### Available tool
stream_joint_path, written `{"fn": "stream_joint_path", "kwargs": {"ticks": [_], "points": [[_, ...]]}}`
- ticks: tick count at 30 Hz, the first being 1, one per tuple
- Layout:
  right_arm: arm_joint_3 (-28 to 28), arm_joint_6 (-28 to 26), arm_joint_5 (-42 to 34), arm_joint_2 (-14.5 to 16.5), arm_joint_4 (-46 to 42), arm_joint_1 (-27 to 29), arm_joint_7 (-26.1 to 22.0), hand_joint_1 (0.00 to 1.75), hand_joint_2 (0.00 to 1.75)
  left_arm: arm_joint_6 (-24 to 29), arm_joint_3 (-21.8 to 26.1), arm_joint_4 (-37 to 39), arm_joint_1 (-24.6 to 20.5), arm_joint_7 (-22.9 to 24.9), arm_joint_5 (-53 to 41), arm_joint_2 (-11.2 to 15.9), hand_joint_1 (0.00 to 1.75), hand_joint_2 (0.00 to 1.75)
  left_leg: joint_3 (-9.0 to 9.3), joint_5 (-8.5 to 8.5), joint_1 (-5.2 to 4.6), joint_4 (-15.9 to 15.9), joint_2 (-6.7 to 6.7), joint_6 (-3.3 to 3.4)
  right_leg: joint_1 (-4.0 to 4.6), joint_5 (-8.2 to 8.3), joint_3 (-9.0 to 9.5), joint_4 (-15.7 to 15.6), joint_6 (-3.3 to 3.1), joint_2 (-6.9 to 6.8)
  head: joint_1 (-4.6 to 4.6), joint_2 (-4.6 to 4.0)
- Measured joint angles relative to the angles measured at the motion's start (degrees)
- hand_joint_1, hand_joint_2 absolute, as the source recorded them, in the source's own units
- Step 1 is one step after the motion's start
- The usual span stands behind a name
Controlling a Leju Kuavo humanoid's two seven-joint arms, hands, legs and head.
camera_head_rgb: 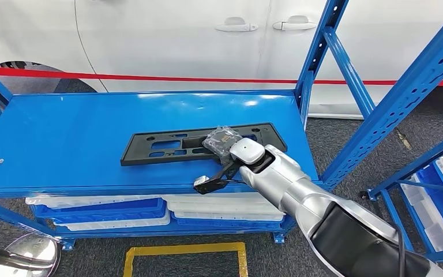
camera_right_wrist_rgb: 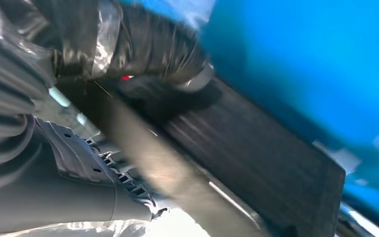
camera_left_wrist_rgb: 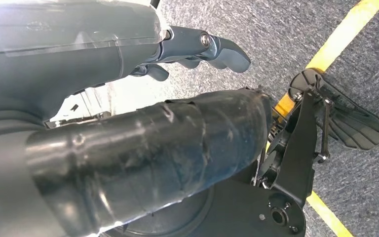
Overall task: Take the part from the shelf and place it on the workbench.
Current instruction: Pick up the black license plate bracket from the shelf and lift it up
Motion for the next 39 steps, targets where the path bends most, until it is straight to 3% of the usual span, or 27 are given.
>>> {"fn": "stream_joint_path", "kwargs": {"ticks": [16, 23, 29, 33, 36, 39], "points": [[-2.8, -0.2, 1.2, -0.4, -0.2, 0.0, -0.8, 1.75, 1.75, -0.4, 0.5, 0.0, 0.0, -0.3, 0.0, -0.1, 0.00, 0.00, 0.02, 0.00, 0.00, 0.0, -0.01, 0.00, 0.00, 0.00, 0.04, 0.0, 0.00, 0.00, 0.00, 0.01], [-4.9, -1.9, 0.4, -1.5, -2.0, 1.3, -3.1, 1.75, 1.75, -4.7, 1.2, 0.0, 0.0, -2.3, 0.8, -0.2, 0.00, 0.00, 0.02, 0.00, -0.01, 0.0, -0.01, 0.00, -0.01, 0.00, 0.03, 0.0, 0.00, 0.00, 0.00, 0.01], [-5.8, -2.3, 0.2, -2.6, -3.8, 2.4, -3.5, 1.75, 1.75, -5.3, 1.9, 0.0, 0.0, -2.9, 1.2, -0.4, 0.00, 0.00, 0.02, 0.00, -0.01, 0.0, -0.01, 0.00, -0.01, 0.00, 0.02, 0.0, 0.00, 0.00, -0.01, 0.00], [-6.0, -2.3, 0.1, -2.9, -4.4, 2.7, -3.6, 1.75, 1.75, -5.3, 2.0, 0.0, 0.0, -3.1, 1.1, -0.5, 0.00, 1.75, 0.02, 0.00, 0.00, 0.0, -0.01, 0.00, 0.00, 0.00, 0.02, 0.0, 0.00, 0.00, -0.01, 0.01], [-6.3, -2.3, -0.8, -3.4, -5.9, 3.3, -4.1, 1.75, 1.75, -4.9, 2.0, 0.0, 0.1, -5.2, 0.0, -0.5, 0.00, 1.75, 0.02, 0.00, 0.00, 0.0, -0.01, 0.00, 0.00, 0.00, 0.01, 0.0, 0.00, 0.00, 0.00, 0.01], [-7.4, -0.8, -3.2, -5.5, -11.9, 5.1, -4.4, 1.75, 1.75, -5.8, 1.5, 0.0, 0.2, -11.9, -2.6, -0.6, 0.00, 1.75, 0.01, 0.00, 0.00, 0.0, -0.02, 0.00, -0.02, 0.00, 0.00, 0.0, 0.01, -0.01, -0.01, 0.00]]}}
